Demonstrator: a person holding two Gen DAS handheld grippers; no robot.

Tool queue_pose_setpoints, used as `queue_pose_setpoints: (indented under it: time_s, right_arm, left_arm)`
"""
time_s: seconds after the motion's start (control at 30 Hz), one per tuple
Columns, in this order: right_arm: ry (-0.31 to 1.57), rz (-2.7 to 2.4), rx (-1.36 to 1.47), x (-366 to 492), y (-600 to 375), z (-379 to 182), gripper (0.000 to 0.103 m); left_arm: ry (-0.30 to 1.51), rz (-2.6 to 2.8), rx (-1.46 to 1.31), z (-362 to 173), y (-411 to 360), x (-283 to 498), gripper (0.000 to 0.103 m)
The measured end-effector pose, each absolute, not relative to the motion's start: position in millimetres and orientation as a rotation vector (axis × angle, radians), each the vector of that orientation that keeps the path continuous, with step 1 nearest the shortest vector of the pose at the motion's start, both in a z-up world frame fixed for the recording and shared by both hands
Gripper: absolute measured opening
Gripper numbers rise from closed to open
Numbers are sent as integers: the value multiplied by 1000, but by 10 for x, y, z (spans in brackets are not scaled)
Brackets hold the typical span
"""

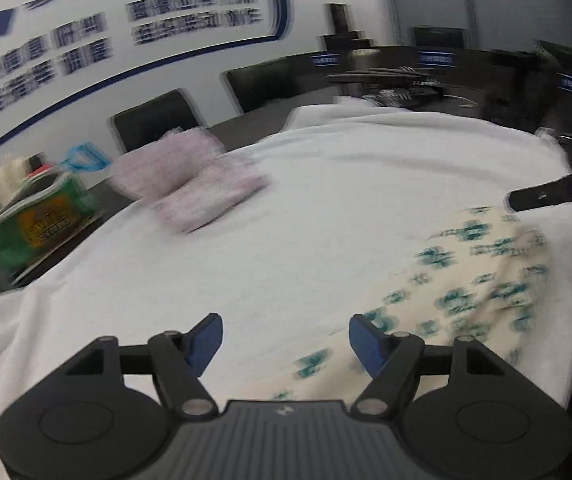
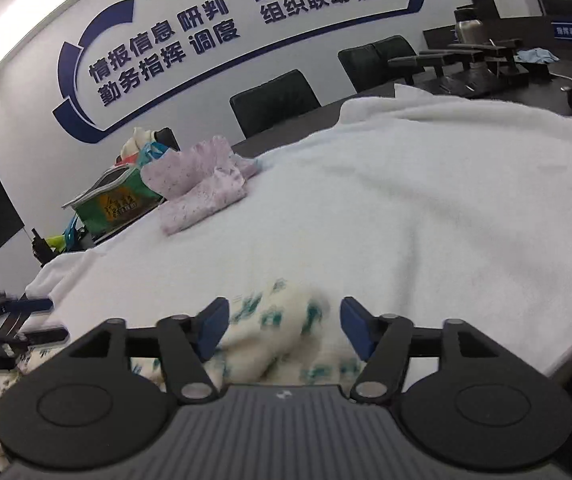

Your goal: Fold clothes

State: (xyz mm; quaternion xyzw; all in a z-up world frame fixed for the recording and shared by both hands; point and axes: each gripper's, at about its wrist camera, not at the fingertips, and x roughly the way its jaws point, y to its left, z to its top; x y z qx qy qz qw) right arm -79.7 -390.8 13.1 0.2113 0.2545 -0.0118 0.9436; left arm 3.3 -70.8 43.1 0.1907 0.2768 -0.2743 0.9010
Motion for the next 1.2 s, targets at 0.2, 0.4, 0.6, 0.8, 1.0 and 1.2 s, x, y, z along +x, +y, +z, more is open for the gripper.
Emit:
queue_pose_setpoints:
  time_s: [0.2, 0.4, 0.6, 0.8, 1.0, 1.2]
  right_arm:
    - [640, 100, 396, -142, -4179, 77, 70]
    - [770, 280, 253, 306, -4011, -23, 11]
    - [521, 277, 206, 196, -3947, 172, 10]
    - [599, 186, 159, 307, -3928, -4, 25]
    - [422, 571, -300, -276, -3534, 372, 54]
    - [577, 707, -647, -179, -3191, 133, 51]
  left_arm:
    - [642, -450, 332, 180, 77, 245, 68]
    - [667, -387, 313, -13, 245, 262, 0]
    - [682, -217, 54, 15, 503, 475, 0]
    - [547, -334, 172, 217, 494, 27, 31]
    - [474, -672, 540, 170, 243, -453, 63]
    - [569, -720, 675, 84, 295, -355, 30]
